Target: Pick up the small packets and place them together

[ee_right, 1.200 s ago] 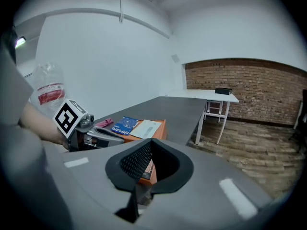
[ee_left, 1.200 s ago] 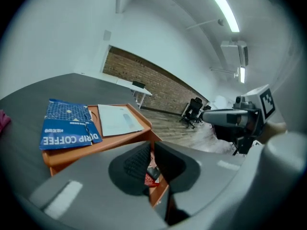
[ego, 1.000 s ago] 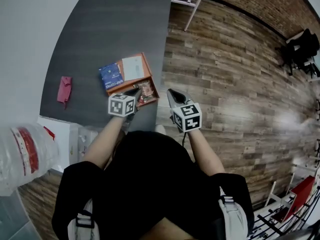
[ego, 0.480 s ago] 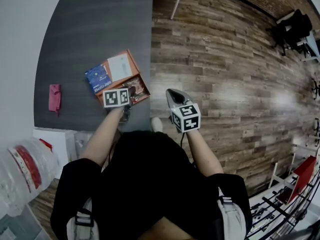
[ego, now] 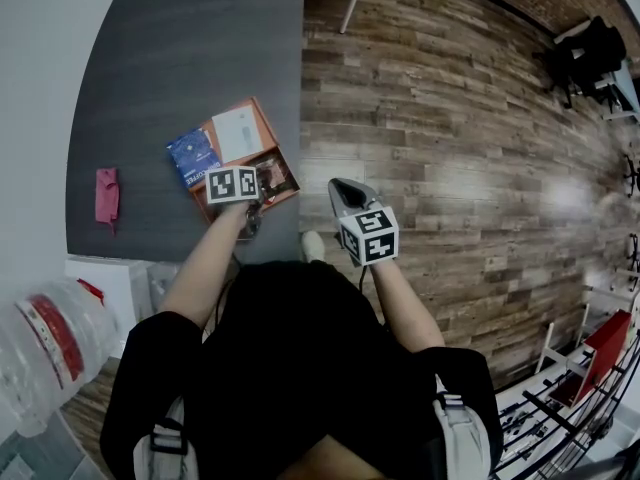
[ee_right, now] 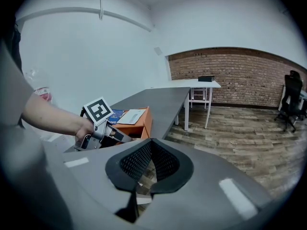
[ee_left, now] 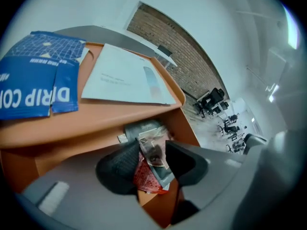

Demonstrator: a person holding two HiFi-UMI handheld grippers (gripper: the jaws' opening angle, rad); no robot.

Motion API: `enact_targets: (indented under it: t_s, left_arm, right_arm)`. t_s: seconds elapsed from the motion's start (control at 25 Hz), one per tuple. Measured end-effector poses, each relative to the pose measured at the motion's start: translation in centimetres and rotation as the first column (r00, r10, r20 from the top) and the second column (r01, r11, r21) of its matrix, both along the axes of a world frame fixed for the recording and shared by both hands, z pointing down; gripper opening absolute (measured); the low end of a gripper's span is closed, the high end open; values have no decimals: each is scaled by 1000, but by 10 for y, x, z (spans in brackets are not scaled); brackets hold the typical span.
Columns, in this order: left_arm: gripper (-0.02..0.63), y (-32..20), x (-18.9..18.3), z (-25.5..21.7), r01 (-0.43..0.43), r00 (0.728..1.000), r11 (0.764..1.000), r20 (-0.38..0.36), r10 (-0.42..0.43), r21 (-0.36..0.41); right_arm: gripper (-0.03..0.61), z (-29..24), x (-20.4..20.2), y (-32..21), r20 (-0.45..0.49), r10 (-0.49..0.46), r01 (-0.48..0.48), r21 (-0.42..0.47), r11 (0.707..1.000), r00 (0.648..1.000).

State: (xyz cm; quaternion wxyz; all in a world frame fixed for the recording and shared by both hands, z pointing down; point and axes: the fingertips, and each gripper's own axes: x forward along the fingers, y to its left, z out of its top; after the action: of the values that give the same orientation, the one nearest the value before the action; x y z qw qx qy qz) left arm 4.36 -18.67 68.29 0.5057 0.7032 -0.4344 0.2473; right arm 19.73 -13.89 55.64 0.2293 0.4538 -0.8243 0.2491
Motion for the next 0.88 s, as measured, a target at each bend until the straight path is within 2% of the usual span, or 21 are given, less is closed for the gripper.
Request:
enact_targets:
  t_s: [0.12, 0.24, 0.36, 0.52, 0.6, 0.72, 0.88]
  left_arm:
    - [201, 0, 8, -5, -60, 998, 998, 22, 60, 9]
    - [201, 0, 7, -10, -40, 999, 999, -5, 40, 14]
    - [192, 3, 5, -20, -2, 998, 1000, -66, 4, 27]
    - [173, 7, 9, -29, 26, 982, 999, -186, -20, 31]
    - [168, 9, 10, -27, 20, 979, 999, -205, -14, 27]
    - [141, 9, 13, -28, 14, 973, 999, -231, -4, 41]
    - [29, 6, 13, -29, 19, 966, 999, -257, -7, 46]
  right_arm:
    - [3, 0, 1, 0, -1, -2, 2, 1, 1000, 1000]
    - [3, 0, 4, -1, -3, 1, -1, -1, 1000, 1000]
    - [3, 1, 4, -1, -2, 1, -1, -3, 1000, 1000]
    - [3, 4, 1, 0, 3, -9, 9, -10, 1000, 1000]
    - [3, 4, -2, 0, 7, -17, 17, -10, 1000, 1000]
    - [3, 4, -5, 1, 12, -22, 22, -10, 1000, 1000]
    - [3, 5, -4, 2, 10, -20, 20, -15, 1000, 1000]
